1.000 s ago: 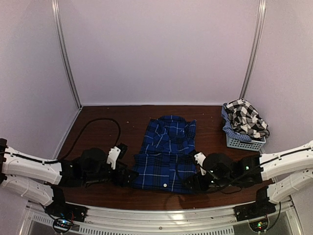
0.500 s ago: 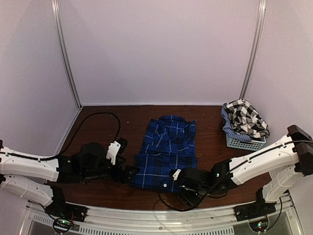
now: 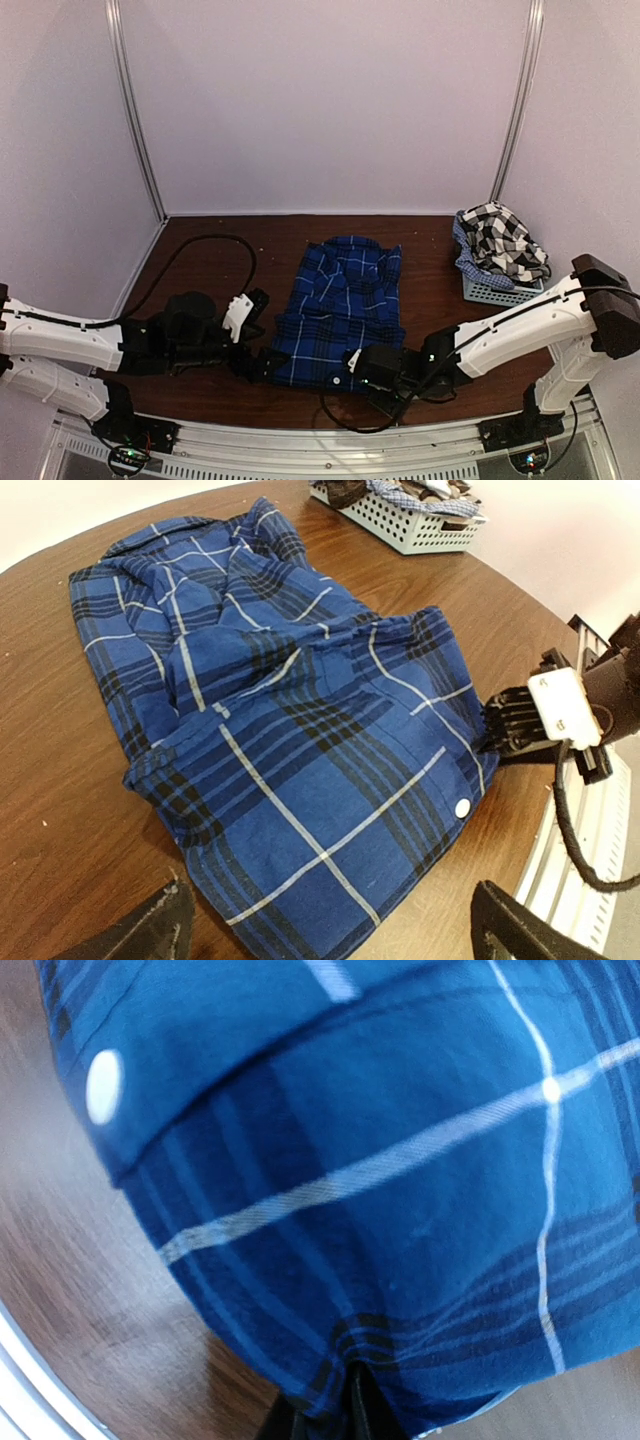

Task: Fold and stack the long sleeve shirts
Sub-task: Pick up the 2/3-rectangle-folded shirt from the center of the board.

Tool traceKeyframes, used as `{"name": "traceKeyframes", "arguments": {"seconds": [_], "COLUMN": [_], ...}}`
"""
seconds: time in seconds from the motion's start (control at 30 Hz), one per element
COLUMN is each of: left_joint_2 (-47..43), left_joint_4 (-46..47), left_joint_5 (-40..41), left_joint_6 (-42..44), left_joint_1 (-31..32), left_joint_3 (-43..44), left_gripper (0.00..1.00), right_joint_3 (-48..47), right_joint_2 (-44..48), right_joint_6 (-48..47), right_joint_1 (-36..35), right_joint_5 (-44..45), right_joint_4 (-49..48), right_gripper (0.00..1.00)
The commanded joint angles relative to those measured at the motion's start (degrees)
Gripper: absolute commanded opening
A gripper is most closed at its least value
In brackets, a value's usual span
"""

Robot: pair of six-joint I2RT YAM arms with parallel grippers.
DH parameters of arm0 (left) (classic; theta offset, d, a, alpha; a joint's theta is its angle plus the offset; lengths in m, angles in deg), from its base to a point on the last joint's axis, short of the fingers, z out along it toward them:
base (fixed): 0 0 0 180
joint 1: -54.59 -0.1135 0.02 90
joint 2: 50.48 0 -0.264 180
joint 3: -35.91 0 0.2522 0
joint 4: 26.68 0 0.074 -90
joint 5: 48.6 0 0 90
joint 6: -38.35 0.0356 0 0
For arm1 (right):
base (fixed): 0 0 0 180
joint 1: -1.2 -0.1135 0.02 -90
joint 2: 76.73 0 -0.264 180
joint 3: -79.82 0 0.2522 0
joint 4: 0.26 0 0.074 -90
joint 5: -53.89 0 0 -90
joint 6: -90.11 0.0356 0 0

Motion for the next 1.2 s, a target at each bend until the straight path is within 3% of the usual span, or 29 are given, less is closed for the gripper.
{"name": "traceKeyframes", "arguments": {"seconds": [0.0,0.27,0.4,0.73,0.97,1.17], "left_joint_2": [0.4,0.5,0.6,1.9,7.7,13.8], "left_joint_4": [7.3,18.1,20.4,23.8,22.6,25.3], "left_joint_5": [-6.5,-12.8,-11.1,-10.2,-8.7,-3.0], "left_joint_6": [4.3,13.5,19.7,34.3,41.1,43.8], "left_joint_1": [-0.3,1.4,5.1,9.1,9.7,9.7], "left_joint_3": [-2.1,-7.7,-9.9,-11.8,-9.3,-6.3], "left_gripper": [0.98,0.95,0.95,0.98,0.98,0.87], "right_joint_3": [0.5,6.3,7.4,8.2,8.9,9.2], "right_joint_2": [-0.3,12.3,17.3,25.2,29.3,29.5], "right_joint_6": [0.5,1.3,2.7,5.4,5.7,5.3], "right_joint_1": [0.0,-0.6,-0.5,1.7,4.4,4.8], "right_joint_5": [-1.3,-15.6,-21.8,-29.2,-32.6,-33.9], "right_joint_4": [2.6,-1.0,-1.5,-2.4,-2.5,-3.0], "right_gripper": [0.00,0.00,0.00,0.00,0.00,0.00]}}
